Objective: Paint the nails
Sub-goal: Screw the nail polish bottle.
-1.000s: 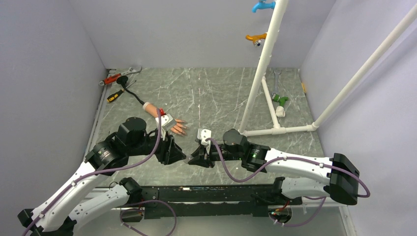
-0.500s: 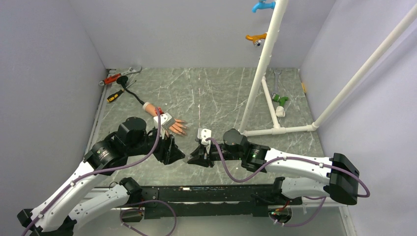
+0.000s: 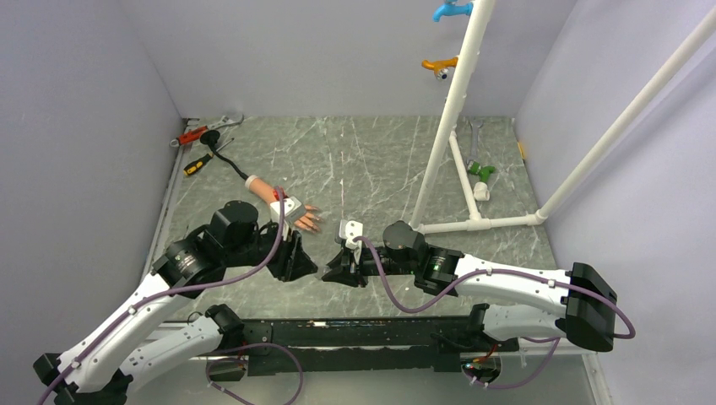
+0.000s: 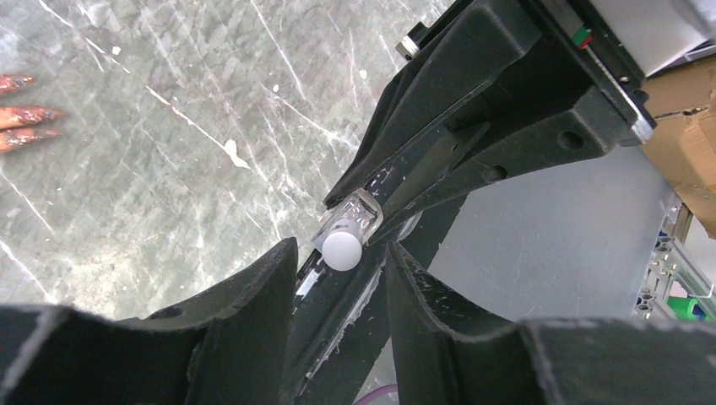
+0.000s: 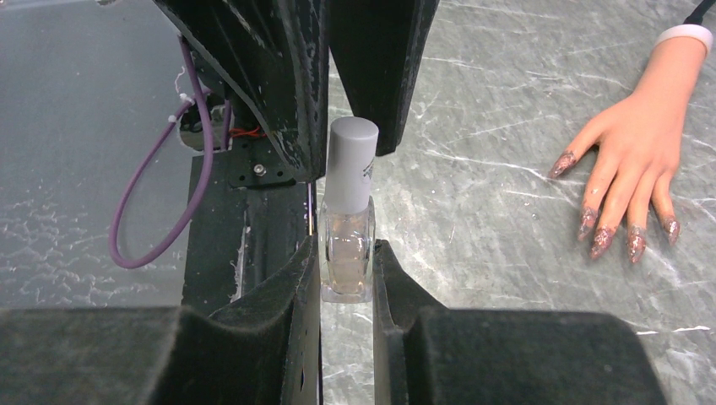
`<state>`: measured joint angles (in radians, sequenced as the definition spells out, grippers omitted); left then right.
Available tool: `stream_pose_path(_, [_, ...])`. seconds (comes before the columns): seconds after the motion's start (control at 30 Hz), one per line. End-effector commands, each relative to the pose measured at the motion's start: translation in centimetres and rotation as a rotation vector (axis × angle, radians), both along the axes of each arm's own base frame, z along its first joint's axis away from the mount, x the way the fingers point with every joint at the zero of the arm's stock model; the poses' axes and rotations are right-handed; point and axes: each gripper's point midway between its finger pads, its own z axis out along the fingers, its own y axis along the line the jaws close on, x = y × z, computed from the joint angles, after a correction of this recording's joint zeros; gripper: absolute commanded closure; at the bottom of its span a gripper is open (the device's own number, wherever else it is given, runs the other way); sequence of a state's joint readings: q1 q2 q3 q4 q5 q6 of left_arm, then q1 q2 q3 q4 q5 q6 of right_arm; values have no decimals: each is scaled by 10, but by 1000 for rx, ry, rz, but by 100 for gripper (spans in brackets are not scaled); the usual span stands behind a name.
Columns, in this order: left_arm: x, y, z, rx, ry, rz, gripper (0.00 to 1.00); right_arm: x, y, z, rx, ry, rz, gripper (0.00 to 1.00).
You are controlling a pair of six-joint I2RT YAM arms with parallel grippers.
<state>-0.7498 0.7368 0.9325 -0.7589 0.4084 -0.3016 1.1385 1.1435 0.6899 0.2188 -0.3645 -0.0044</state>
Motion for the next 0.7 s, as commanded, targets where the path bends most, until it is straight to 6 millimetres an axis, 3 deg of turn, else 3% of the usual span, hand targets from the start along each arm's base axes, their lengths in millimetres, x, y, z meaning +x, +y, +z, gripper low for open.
stream_pose_path(0.0, [-1,-10,3,-38,0,-44,62,5,8,34,97,-49,-6,100])
stream_pose_path(0.27, [-4,-15,-2,-51,16,-75,68,5,8,33,96,-48,-6,100])
stream_pose_path(0.67, [-20,-19,-2,-60,-17,-197,100,1,9,34,98,-41,18,100])
